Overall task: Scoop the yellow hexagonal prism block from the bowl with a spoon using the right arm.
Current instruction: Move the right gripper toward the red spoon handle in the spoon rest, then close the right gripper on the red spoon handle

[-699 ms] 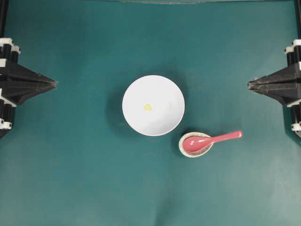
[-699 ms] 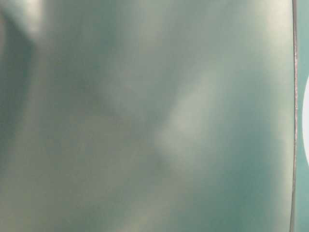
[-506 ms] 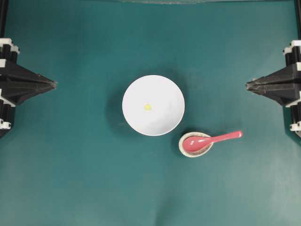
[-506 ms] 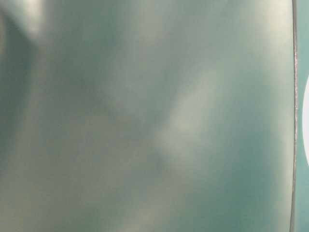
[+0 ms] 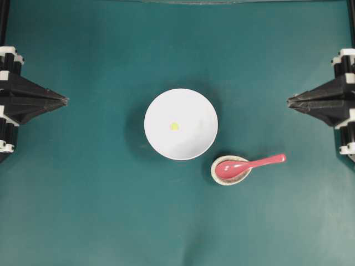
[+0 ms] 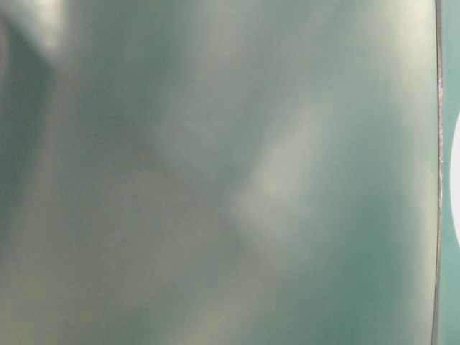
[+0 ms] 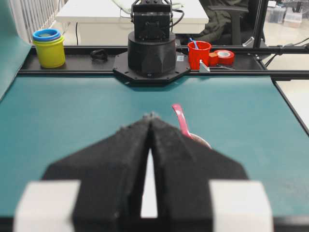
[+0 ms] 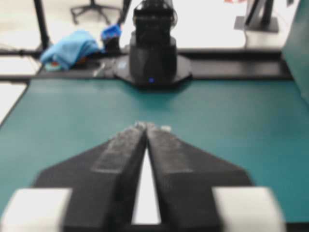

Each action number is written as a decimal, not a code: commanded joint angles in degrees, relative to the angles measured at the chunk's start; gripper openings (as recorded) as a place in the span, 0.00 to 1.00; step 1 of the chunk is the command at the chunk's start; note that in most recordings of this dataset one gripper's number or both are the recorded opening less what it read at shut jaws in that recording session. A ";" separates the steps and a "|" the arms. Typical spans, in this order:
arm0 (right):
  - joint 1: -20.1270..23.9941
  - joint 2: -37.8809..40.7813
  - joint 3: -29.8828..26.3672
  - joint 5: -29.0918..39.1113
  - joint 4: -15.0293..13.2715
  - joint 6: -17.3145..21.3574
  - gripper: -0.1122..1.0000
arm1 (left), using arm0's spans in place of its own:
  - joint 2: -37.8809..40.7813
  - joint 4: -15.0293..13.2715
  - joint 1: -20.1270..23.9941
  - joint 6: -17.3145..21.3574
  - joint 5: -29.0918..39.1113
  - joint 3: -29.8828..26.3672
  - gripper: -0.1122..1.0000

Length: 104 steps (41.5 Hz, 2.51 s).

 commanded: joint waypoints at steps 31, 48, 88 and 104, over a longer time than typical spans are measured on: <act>0.62 21.88 3.25 -11.25 5.19 0.09 0.58 | 0.09 0.18 0.09 0.09 2.72 -1.32 0.11; 12.48 37.27 8.17 -29.53 15.03 0.18 0.58 | 0.18 0.18 0.09 0.09 3.34 -1.32 0.11; 20.48 52.03 7.29 -32.43 20.30 2.29 0.57 | 0.00 0.18 0.53 0.09 5.36 -1.32 0.11; 20.74 52.03 7.38 -32.43 20.04 1.85 0.57 | 0.18 0.18 0.70 0.09 5.71 -1.23 0.11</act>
